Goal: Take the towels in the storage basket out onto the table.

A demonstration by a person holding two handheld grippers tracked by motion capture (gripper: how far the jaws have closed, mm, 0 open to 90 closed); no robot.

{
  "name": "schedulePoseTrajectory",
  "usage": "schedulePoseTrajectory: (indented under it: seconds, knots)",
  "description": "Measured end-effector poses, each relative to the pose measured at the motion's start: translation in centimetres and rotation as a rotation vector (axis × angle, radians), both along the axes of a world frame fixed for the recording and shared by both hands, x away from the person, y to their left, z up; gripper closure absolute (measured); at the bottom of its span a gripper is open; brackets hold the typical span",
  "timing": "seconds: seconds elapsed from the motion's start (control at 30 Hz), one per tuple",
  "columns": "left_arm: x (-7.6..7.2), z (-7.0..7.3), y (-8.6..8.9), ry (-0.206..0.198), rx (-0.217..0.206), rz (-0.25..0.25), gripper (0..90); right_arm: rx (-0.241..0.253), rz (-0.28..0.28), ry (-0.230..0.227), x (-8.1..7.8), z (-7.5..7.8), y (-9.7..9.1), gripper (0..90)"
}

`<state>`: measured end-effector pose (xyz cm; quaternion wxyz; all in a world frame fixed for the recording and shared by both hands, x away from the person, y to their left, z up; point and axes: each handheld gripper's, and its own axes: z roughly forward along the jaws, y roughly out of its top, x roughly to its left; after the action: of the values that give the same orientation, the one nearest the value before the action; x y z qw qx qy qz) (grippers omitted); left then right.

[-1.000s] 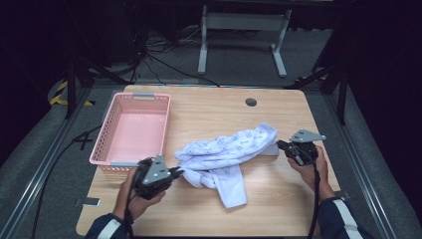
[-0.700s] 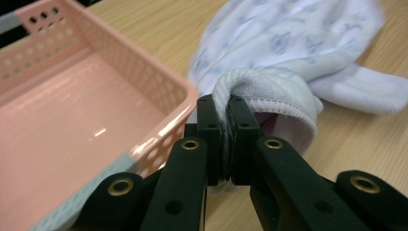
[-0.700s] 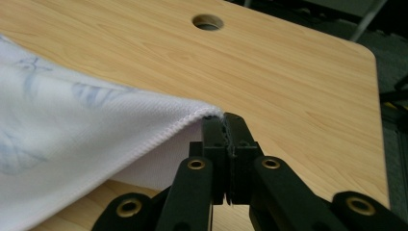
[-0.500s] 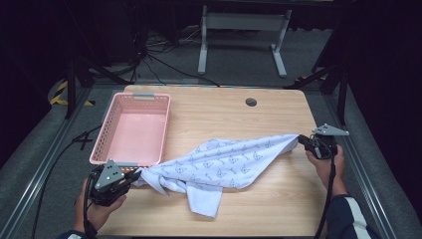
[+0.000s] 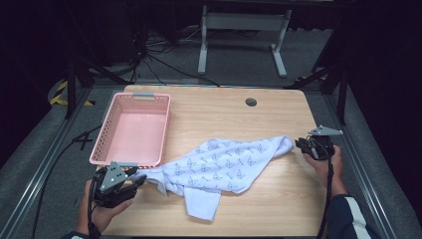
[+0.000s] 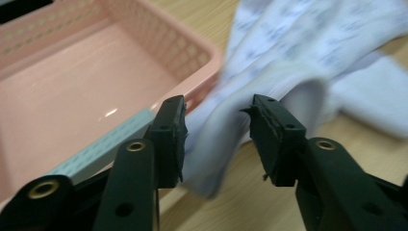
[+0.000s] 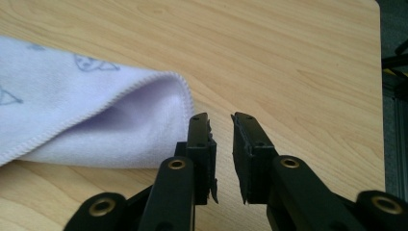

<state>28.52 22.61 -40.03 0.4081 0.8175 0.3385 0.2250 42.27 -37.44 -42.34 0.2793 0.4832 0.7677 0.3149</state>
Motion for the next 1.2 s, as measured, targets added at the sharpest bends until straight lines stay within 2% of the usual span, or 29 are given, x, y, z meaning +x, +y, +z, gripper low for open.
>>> schedulePoseTrajectory:
  seconds: [0.03,0.07,0.1,0.13,0.17,0.23,0.27,0.3,0.33,0.4,0.43,0.47,0.6,0.7,0.77,0.8,0.83,0.87,0.9,0.93,1.0,1.03,1.07,1.1,1.13,1.17,1.2]
  knots:
    - [-0.2,0.3,-0.3,-0.012,-0.002,0.003,50.2,0.002,-0.006,-0.011,-0.2,0.3,0.0,73.9]
    - [-1.0,1.0,-1.2,-0.041,-0.031,-0.02,46.5,0.01,-0.001,-0.028,-0.4,0.6,0.1,70.4]
    - [-1.0,1.0,-1.2,-0.041,-0.031,-0.02,44.5,0.01,-0.001,-0.028,-0.4,0.6,0.1,70.4]
    - [-1.5,1.5,-1.8,-0.067,-0.042,-0.025,44.5,0.015,-0.004,-0.042,-0.5,0.9,0.2,68.7]
    - [-1.8,1.9,-2.4,-0.086,-0.053,-0.039,40.4,0.018,-0.007,-0.056,-0.8,1.2,0.3,67.0]
    - [-2.4,2.5,-3.7,-0.095,-0.069,-0.116,37.8,0.052,0.012,-0.084,-1.2,1.9,0.7,63.5]
    - [-2.7,2.6,-4.6,-0.088,-0.06,-0.166,37.8,0.057,0.03,-0.094,-1.4,2.1,0.9,63.3]
    - [-2.9,2.2,-6.0,-0.062,-0.052,-0.231,37.5,0.08,0.056,-0.101,-1.7,2.4,1.4,61.6]
    - [-2.9,1.5,-7.6,-0.035,-0.035,-0.291,36.9,0.095,0.107,-0.104,-2.0,2.7,2.2,60.2]
    - [-2.9,-0.3,-10.5,0.028,0.021,-0.366,36.0,0.079,0.18,-0.102,-2.5,3.0,4.4,57.9]
    - [-2.7,-1.1,-11.5,0.05,0.044,-0.391,35.1,0.082,0.241,-0.097,-2.8,3.0,5.7,56.5]
    - [-2.4,-2.1,-12.6,0.066,0.092,-0.407,35.1,0.079,0.294,-0.095,-3.1,3.0,6.9,55.7]
    - [-1.2,-4.3,-14.3,0.134,0.142,-0.444,34.8,0.082,0.498,-0.049,-4.7,2.0,11.7,54.9]
    - [-0.6,-5.6,-15.2,0.166,0.187,-0.452,35.7,0.045,0.642,0.006,-5.8,0.8,15.1,53.6]
    - [-0.3,-6.0,-15.2,0.173,0.186,-0.443,37.9,0.036,0.692,0.033,-6.2,-0.1,16.5,51.7]
    - [-0.2,-6.1,-15.3,0.183,0.184,-0.443,39.4,0.009,0.72,0.043,-6.4,-0.6,17.2,50.1]
    - [-0.1,-6.2,-15.3,0.18,0.195,-0.434,41.6,0.003,0.744,0.066,-6.5,-1.1,17.7,50.0]
    - [0.0,-6.3,-15.2,0.186,0.197,-0.43,44.8,0.013,0.757,0.085,-6.5,-1.5,18.0,49.2]
    - [0.2,-6.5,-15.1,0.193,0.174,-0.431,45.6,0.006,0.759,0.097,-6.5,-2.0,18.2,48.0]
    - [0.2,-6.5,-15.0,0.197,0.172,-0.43,46.7,0.002,0.773,0.11,-6.4,-2.3,18.4,47.9]
    - [0.4,-6.3,-14.8,0.185,0.184,-0.437,55.4,-0.035,0.758,0.123,-6.3,-2.9,18.6,50.5]
    - [0.4,-6.2,-14.6,0.188,0.193,-0.432,61.4,-0.032,0.752,0.126,-6.1,-3.1,18.5,52.0]
    - [0.4,-6.2,-14.6,0.188,0.193,-0.432,69.9,-0.022,0.748,0.123,-6.0,-3.2,18.4,58.5]
    - [0.3,-6.1,-14.3,0.166,0.227,-0.432,76.0,-0.032,0.741,0.123,-6.0,-3.3,18.4,65.4]
    - [0.3,-6.0,-14.2,0.166,0.224,-0.44,80.8,-0.042,0.741,0.12,-5.9,-3.2,18.2,73.7]
    - [0.2,-5.8,-13.9,0.18,0.242,-0.45,83.2,-0.056,0.73,0.113,-5.9,-3.1,18.1,84.0]
    - [0.0,-5.7,-13.7,0.18,0.24,-0.457,84.6,-0.111,0.7,0.093,-5.8,-3.1,17.9,89.1]
